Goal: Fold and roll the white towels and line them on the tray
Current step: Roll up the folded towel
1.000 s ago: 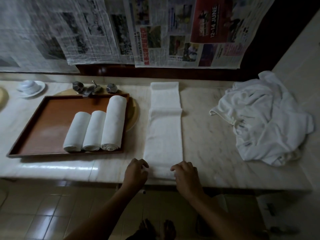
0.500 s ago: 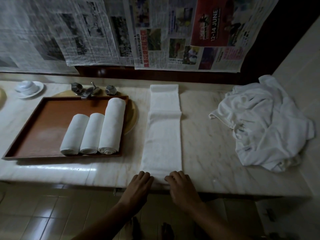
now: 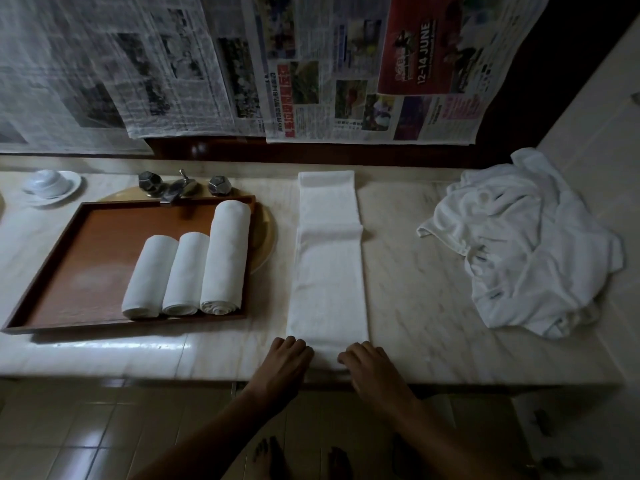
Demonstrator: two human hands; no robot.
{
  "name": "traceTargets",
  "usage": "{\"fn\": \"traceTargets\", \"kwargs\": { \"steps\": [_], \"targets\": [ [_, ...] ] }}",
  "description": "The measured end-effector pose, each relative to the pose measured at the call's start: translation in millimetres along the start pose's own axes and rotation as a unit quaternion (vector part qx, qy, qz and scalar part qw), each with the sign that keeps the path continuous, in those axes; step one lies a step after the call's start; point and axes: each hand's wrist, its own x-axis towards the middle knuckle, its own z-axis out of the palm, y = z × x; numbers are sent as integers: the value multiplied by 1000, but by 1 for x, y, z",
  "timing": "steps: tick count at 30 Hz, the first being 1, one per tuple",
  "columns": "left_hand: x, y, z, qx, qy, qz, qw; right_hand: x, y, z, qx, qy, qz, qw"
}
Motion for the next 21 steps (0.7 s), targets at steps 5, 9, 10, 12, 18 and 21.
{"fn": "traceTargets", "kwargs": {
  "steps": [5, 9, 10, 12, 18, 21],
  "targets": [
    [2, -11, -16, -189, -17, -82, 978, -2, 19, -6, 110, -57, 89, 988],
    [3, -18, -22, -320, 3, -213, 923, 3, 28, -19, 226, -47, 177, 957],
    [4, -18, -23, -340, 8, -246, 907, 5, 30, -20, 240, -44, 184, 952],
    [3, -17, -20, -355, 27, -284, 890, 8, 30, -23, 250, -35, 189, 949],
    [2, 3, -20, -288, 87, -257, 918, 14, 23, -23, 196, -8, 187, 963],
    [1, 13, -10, -226, 88, -186, 952, 11, 13, -16, 164, -1, 171, 971]
  ]
}}
